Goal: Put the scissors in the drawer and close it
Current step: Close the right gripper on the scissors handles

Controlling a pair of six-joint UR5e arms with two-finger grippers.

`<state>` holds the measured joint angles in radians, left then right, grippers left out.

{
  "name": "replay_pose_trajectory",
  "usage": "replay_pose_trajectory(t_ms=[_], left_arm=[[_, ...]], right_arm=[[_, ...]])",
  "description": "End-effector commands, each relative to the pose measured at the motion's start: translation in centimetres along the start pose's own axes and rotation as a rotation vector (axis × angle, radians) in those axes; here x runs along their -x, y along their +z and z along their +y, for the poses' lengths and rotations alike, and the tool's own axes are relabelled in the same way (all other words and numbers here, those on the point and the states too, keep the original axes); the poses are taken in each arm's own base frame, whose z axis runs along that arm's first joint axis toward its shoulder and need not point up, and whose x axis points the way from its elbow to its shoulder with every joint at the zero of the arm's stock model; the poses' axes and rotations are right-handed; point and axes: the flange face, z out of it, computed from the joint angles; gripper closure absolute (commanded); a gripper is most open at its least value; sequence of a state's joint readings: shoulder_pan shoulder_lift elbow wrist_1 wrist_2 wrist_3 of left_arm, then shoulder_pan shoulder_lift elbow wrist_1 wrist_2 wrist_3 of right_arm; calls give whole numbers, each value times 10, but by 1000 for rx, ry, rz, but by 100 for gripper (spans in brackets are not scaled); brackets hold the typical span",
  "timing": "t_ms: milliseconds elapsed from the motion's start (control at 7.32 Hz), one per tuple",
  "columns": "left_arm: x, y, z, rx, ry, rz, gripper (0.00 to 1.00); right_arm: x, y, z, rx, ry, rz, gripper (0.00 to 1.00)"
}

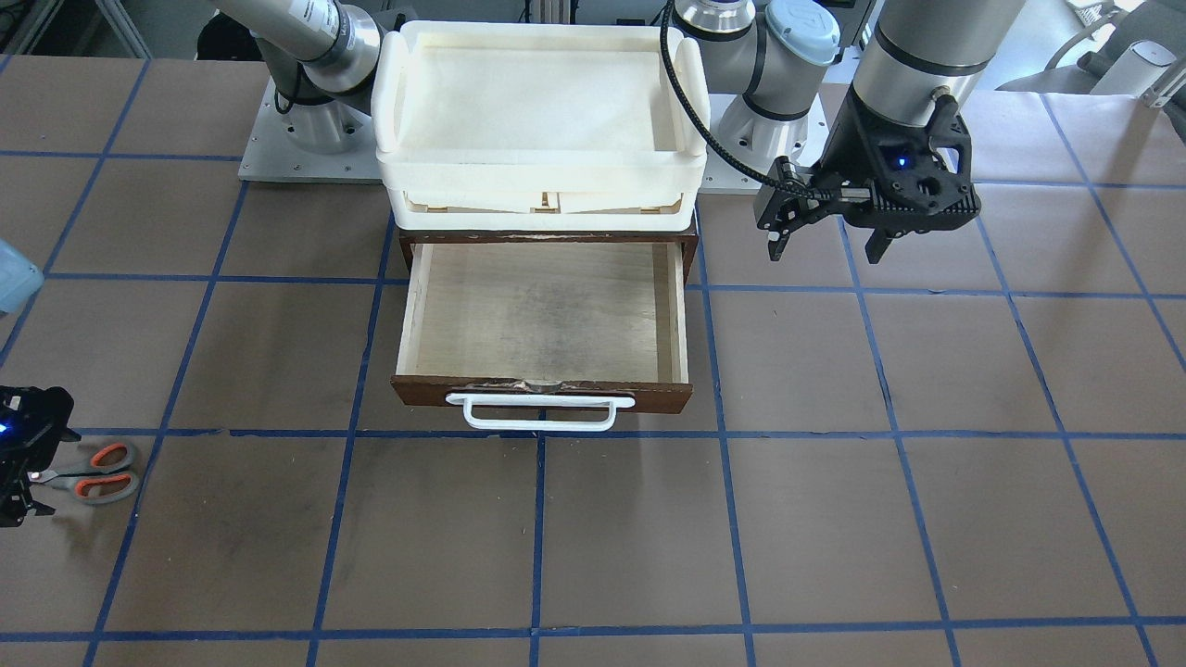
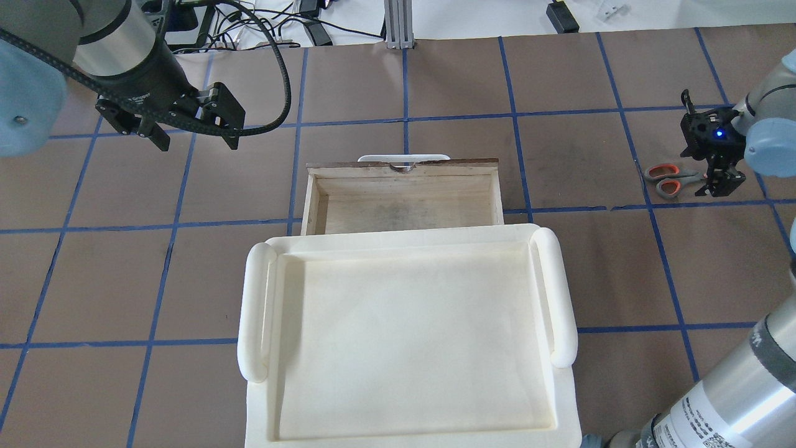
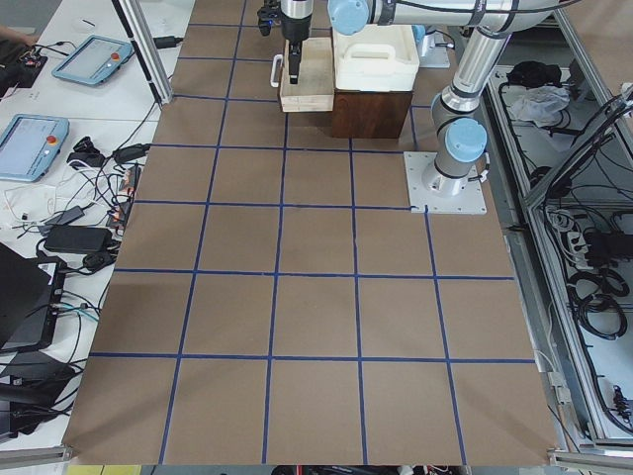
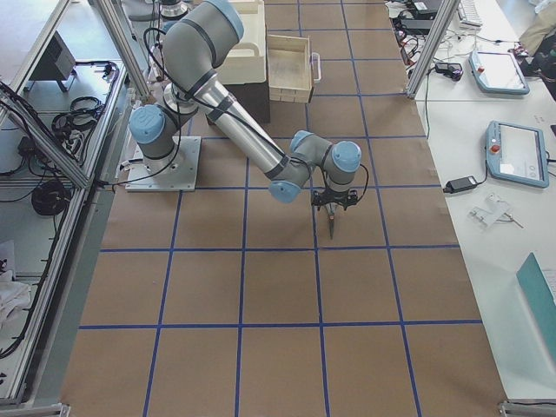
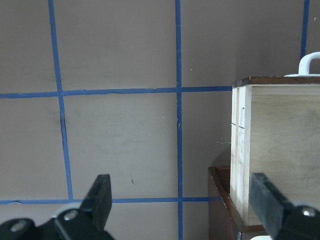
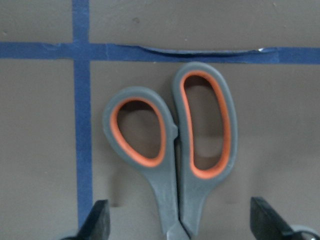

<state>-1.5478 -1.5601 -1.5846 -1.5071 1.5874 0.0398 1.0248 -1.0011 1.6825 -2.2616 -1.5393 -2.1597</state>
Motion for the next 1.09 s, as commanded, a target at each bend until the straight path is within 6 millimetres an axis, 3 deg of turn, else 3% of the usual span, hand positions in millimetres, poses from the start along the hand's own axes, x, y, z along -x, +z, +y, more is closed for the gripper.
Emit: replay_pose_trajectory(t_ms=[0, 273, 956], left_arm=[[0, 0, 0, 1, 0, 0, 0], [0, 0, 0, 1, 2, 0, 0], [0, 1, 0, 2, 2, 0, 0]], right_arm=[[13, 15, -3, 1, -19, 3, 5], [17, 15, 0, 35, -21, 40, 15], [16, 0, 0, 42, -16, 55, 18]])
